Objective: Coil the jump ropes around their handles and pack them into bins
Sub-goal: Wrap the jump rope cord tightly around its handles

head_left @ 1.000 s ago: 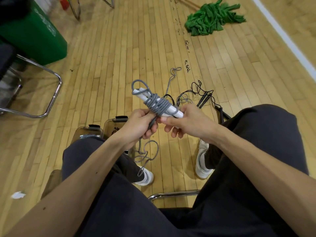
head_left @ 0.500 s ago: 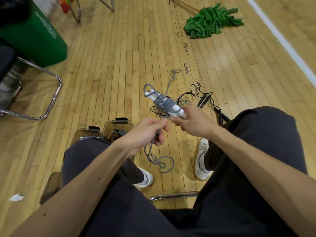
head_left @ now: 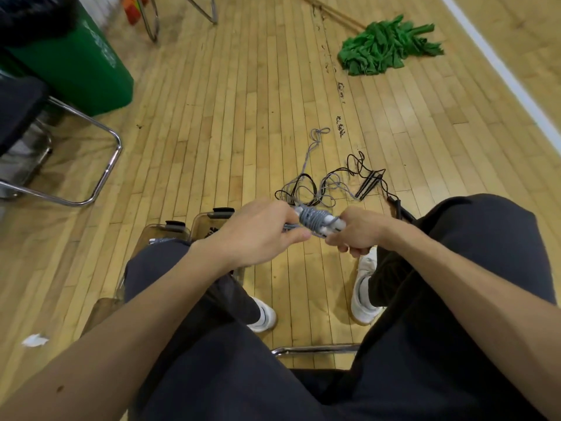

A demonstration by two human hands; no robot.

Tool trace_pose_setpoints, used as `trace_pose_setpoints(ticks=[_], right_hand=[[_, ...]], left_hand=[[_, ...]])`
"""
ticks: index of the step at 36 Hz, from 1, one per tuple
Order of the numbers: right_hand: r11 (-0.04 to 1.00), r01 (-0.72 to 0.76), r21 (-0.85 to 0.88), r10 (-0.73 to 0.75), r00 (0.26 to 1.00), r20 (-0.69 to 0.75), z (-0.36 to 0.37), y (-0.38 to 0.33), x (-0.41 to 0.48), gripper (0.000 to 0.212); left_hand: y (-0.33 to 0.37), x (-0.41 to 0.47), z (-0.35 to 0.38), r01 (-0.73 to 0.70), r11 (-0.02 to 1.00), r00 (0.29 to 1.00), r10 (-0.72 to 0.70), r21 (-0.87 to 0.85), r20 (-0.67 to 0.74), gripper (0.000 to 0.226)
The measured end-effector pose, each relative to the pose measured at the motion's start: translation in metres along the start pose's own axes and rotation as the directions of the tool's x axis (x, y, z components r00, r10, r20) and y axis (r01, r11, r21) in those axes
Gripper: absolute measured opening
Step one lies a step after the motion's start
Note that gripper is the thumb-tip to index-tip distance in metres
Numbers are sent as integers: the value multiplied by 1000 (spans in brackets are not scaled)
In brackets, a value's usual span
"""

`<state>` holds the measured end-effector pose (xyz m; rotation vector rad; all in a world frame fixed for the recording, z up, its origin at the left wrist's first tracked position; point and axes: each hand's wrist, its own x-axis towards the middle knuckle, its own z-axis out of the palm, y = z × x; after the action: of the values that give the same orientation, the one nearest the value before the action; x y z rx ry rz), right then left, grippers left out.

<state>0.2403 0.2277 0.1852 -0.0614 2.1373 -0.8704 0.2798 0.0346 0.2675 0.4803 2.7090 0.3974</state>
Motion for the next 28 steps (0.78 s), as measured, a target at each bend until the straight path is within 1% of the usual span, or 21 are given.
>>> trace_pose_setpoints(ticks=[3,5,7,9,13,16,21,23,25,28], right_hand=[[997,12,-79,-2,991,131,5,0,-2,14],[994,36,-105,-15,981,192,7,-1,-5,14],[992,54,-110,-28,974,225,8,-2,-7,14],[990,82,-116,-51,968,247,9,-2,-8,13],[976,143,-165,-90,952,291,12,-4,-13,13],[974,167,-156,-108,939,326,14,-3,-18,10],[965,236,-112,-181,914,362,18,-1,-22,10],[952,278,-126,-219,911,350,18,-1,-24,11],[934,326,-147,-264,906,332,19,-1,-26,17],[899,411,-148,-352,882,313,19,-4,-29,21]], left_hand=[[3,0,-8,-82,985,997,81,155,13,41],[3,3,-16,-136,969,991,135,207,18,38],[3,9,-23,-193,948,981,193,254,28,38],[4,15,-29,-241,926,970,238,291,47,44],[5,25,-35,-263,909,964,261,323,48,50],[6,32,-36,-270,920,962,267,284,52,51],[7,42,-37,-244,960,967,230,139,108,41],[0,46,-36,-200,978,974,192,59,120,41],[-8,51,-33,-151,988,979,153,-24,131,42],[-18,56,-28,-74,990,986,90,-119,137,42]])
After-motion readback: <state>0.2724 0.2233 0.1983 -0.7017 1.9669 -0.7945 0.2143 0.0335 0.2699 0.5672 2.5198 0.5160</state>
